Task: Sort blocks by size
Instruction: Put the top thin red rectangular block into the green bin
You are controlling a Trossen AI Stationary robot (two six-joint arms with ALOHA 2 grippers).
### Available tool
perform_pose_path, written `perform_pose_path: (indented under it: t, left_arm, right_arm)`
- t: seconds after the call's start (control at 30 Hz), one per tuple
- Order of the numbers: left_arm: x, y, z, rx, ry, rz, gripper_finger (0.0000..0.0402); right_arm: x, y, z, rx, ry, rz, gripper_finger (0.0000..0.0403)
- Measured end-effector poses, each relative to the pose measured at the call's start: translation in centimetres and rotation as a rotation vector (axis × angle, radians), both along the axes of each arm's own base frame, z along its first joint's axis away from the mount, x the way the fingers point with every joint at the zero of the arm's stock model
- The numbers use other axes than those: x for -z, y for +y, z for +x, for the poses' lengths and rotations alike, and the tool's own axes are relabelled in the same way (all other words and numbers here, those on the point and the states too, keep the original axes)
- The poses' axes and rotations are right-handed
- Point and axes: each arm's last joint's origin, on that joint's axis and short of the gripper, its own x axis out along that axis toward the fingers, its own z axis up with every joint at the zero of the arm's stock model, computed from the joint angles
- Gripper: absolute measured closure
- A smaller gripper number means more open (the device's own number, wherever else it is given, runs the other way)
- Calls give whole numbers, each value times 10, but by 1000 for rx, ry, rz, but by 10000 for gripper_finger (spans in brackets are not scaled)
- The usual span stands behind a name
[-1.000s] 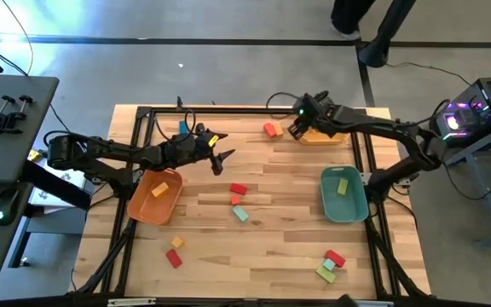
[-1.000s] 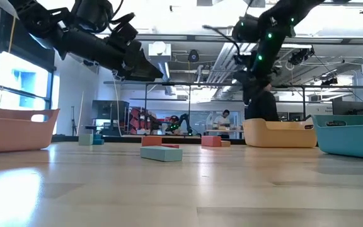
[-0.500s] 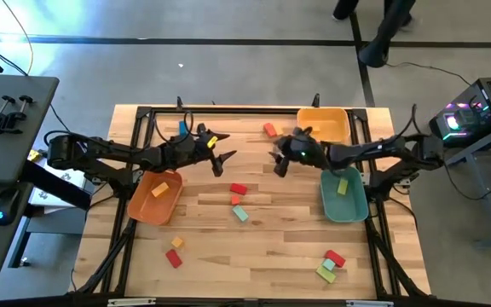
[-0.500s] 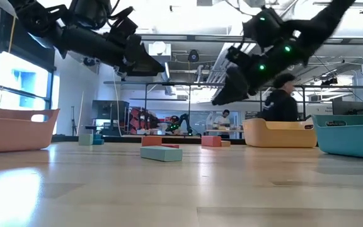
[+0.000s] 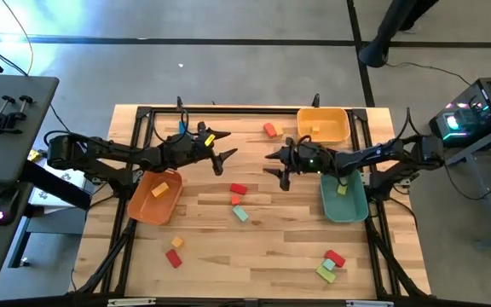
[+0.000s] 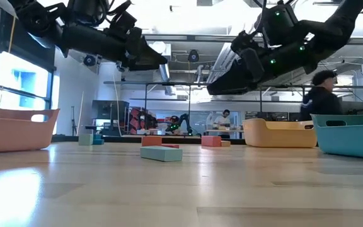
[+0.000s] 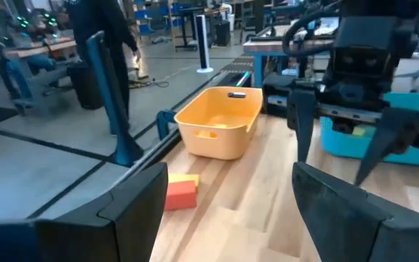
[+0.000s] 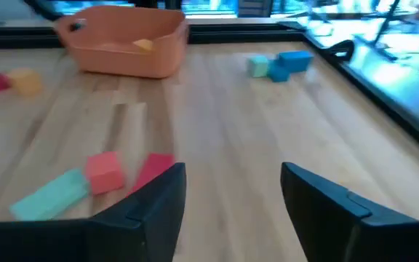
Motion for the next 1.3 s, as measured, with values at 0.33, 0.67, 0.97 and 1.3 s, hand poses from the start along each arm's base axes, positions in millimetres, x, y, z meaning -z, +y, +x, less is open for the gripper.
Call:
perform_pose_path:
  t: [0.33, 0.67, 0.97, 1.3]
  left_arm:
    - [-1, -14, 3, 61, -29, -53, 120]
    - [3, -41, 5, 137, -13, -135, 120]
    - [6, -62, 5, 171, 25, -128, 120]
    - [6, -68, 5, 207, 42, -58, 120]
  right_arm:
    - [43, 28, 39, -32, 126, 76, 124]
    - [86, 44, 94, 41, 201, 45, 124]
    - [97, 46, 97, 142, 200, 70, 164]
    - [98, 30, 97, 86, 203, 82, 269]
